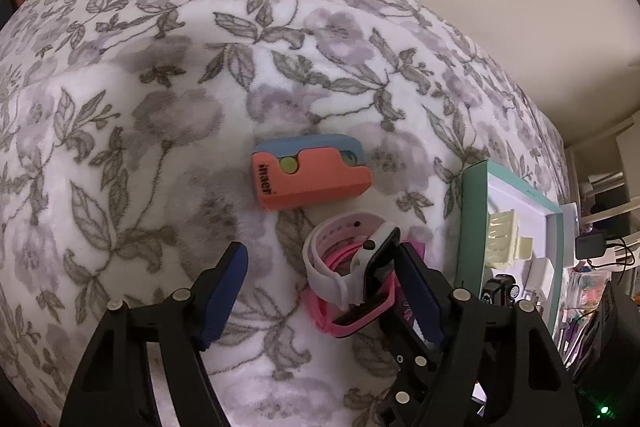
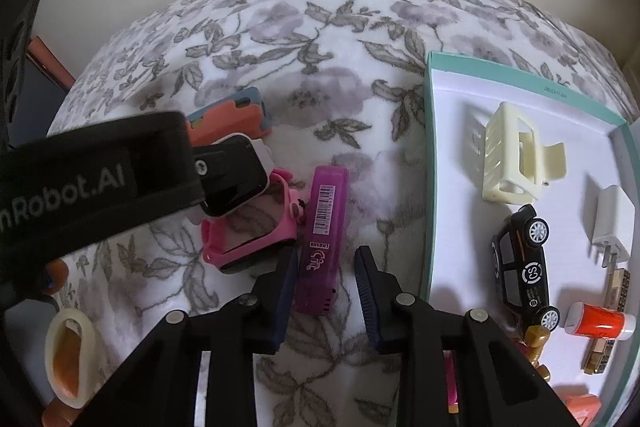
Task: Organize rigid objects
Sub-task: 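Grasp the pink-white smartwatch with left tool while right tool grasps the purple highlighter, then lift and carry the smartwatch and highlighter over the tray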
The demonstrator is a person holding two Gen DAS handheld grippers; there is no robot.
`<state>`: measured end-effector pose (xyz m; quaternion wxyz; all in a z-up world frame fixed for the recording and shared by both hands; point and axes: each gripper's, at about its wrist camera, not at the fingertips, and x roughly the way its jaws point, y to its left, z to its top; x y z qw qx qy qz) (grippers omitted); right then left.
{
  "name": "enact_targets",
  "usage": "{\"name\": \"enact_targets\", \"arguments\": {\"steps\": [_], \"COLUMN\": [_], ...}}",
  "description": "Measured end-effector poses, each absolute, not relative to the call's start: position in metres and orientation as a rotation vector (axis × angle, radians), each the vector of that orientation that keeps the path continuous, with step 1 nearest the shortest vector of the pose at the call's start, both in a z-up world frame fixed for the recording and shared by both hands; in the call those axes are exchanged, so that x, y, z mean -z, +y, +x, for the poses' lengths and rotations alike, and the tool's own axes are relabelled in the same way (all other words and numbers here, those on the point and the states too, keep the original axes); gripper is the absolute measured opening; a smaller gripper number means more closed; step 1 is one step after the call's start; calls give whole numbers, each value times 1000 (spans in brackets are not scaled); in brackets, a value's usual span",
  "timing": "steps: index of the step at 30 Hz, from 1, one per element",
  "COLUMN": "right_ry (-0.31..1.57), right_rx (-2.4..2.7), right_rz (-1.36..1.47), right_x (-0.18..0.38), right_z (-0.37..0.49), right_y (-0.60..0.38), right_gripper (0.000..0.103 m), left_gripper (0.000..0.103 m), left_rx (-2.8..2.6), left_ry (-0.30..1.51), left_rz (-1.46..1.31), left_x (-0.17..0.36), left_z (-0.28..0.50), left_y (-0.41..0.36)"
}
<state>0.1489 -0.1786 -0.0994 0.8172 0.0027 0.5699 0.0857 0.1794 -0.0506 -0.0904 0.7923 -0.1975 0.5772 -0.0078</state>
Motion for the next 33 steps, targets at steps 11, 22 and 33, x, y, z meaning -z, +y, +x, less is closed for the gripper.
{"name": "enact_targets", "arguments": {"steps": [11,22,33], "right_ry": [1211,1203,1095], "right_rx": [-184,-172,-155], "right_rz": [2,71,181], "right_x": [100,92,43], "right_z": [149,150,148], "right_y": [-178,-193,-223], "right_gripper": [29,20,20], "left_gripper": [49,47,47], "left_rx": [92,97,115], "left_ry": [1224,1233,1147], "left_rz": [-433,-408,-415], "left_x": [87,84,44], "left_z": [183,184,178], "left_y": [-60,-60,-56]}}
